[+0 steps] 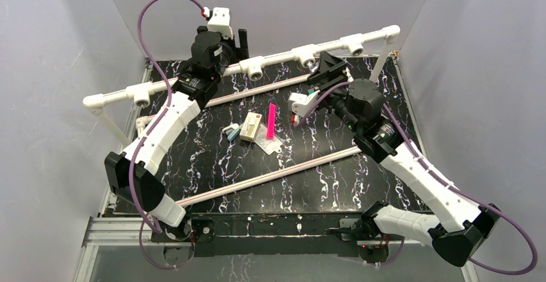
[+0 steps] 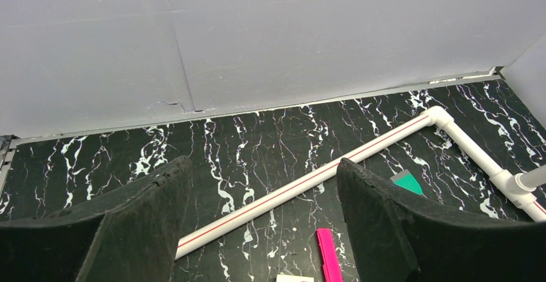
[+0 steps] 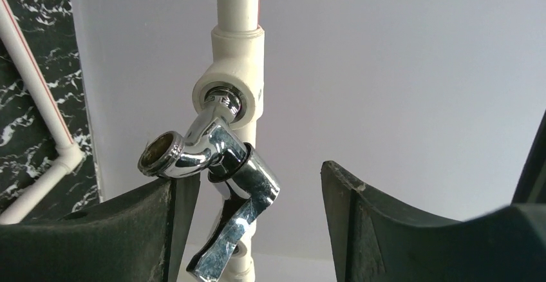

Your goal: Install the water faucets

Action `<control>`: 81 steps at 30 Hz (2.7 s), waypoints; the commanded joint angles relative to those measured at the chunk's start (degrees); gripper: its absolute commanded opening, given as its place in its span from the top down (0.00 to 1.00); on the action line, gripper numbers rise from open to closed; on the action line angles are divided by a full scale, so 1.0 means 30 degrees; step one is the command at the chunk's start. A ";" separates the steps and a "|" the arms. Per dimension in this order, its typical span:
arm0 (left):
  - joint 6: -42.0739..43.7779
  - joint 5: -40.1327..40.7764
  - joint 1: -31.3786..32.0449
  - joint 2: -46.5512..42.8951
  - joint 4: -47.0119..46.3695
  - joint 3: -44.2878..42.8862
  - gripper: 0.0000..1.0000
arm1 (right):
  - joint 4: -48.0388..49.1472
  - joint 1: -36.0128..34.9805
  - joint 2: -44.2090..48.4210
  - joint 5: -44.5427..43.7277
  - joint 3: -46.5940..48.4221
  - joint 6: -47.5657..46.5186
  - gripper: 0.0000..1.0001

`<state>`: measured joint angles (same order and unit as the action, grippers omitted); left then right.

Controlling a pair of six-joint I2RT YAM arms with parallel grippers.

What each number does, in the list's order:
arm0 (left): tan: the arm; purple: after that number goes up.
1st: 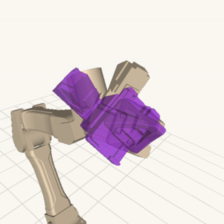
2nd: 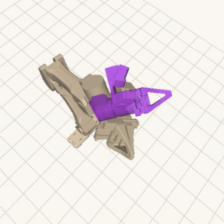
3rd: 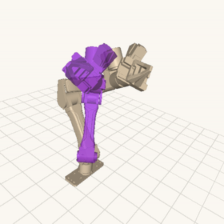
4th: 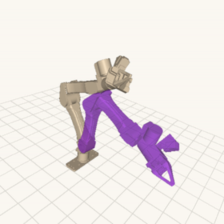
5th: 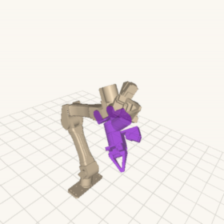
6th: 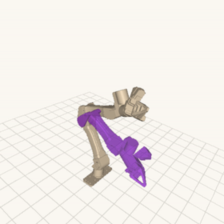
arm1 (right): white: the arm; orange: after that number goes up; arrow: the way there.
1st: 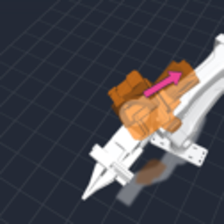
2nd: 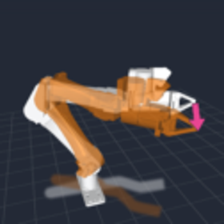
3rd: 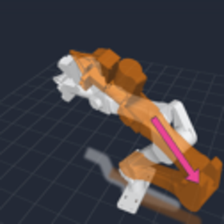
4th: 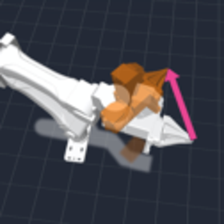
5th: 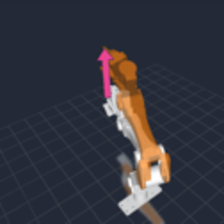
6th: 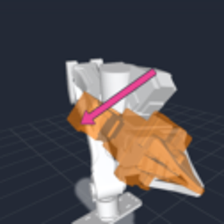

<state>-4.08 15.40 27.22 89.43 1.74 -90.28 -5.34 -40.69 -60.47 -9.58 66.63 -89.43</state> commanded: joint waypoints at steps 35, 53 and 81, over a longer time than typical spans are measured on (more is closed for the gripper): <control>0.0000 -0.0361 0.0271 0.0751 0.2966 0.1084 0.20 | 0.3420 -0.0411 -0.1408 -0.1251 -0.1441 0.1591 0.99; -0.0018 -0.0475 0.0271 0.0670 0.2981 0.1149 0.20 | 0.8386 -0.0412 -0.1473 -0.0409 -0.2479 2.4642 0.99; -0.0135 -0.0650 0.0271 0.0514 0.2907 0.1262 0.20 | 0.8315 -0.0295 -0.0081 -0.5251 -0.3616 5.6177 0.99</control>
<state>-4.08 15.05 27.18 89.06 1.80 -90.04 16.64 -40.58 -63.16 -27.55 56.51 58.67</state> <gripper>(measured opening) 0.796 0.329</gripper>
